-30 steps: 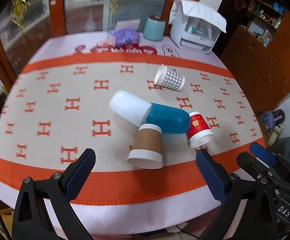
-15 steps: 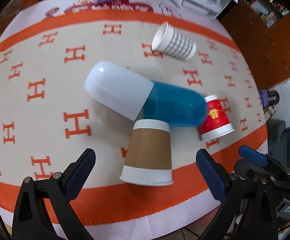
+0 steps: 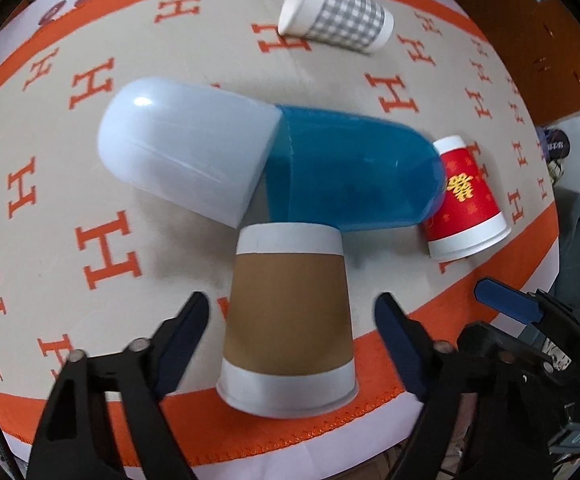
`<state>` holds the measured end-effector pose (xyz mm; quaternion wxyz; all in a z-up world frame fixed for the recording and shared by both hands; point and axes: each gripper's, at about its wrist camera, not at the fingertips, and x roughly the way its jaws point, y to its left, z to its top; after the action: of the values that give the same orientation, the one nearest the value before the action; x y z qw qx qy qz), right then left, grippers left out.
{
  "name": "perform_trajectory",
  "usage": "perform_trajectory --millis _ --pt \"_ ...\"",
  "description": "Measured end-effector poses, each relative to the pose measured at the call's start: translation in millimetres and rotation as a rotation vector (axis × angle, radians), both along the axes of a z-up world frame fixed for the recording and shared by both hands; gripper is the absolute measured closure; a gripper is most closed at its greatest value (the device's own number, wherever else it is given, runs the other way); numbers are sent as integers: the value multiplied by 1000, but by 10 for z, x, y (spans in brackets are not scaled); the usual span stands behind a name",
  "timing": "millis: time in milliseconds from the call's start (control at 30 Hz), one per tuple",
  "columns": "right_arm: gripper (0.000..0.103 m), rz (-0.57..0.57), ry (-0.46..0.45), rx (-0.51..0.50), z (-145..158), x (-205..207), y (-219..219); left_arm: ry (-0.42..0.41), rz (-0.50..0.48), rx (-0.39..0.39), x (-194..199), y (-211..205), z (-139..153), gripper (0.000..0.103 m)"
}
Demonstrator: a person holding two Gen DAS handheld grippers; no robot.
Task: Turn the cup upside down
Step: 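Move the right tool to the brown-sleeved cup and close its fingers around it, then lift the brown-sleeved cup with the right tool and rotate it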
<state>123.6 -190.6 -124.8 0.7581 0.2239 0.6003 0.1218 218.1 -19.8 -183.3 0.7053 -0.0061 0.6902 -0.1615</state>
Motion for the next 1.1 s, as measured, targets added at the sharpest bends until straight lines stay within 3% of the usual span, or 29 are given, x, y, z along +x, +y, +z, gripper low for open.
perform_trajectory --millis 100,333,733,900,1100 --pt "38 -1 8 6 -36 -10 -11 43 -8 3 20 -43 -98 40" --pt "38 -12 10 21 -44 -51 -55 37 19 -13 -4 -39 -49 41" --pt "39 -54 -15 67 1 -294 -268 0 115 -120 -522 76 425 41" --pt "39 -80 -3 76 -58 -430 -398 47 186 -148 -732 91 294 41" --pt "39 -100 16 80 -149 -557 -519 108 217 -120 -905 64 -16 41"
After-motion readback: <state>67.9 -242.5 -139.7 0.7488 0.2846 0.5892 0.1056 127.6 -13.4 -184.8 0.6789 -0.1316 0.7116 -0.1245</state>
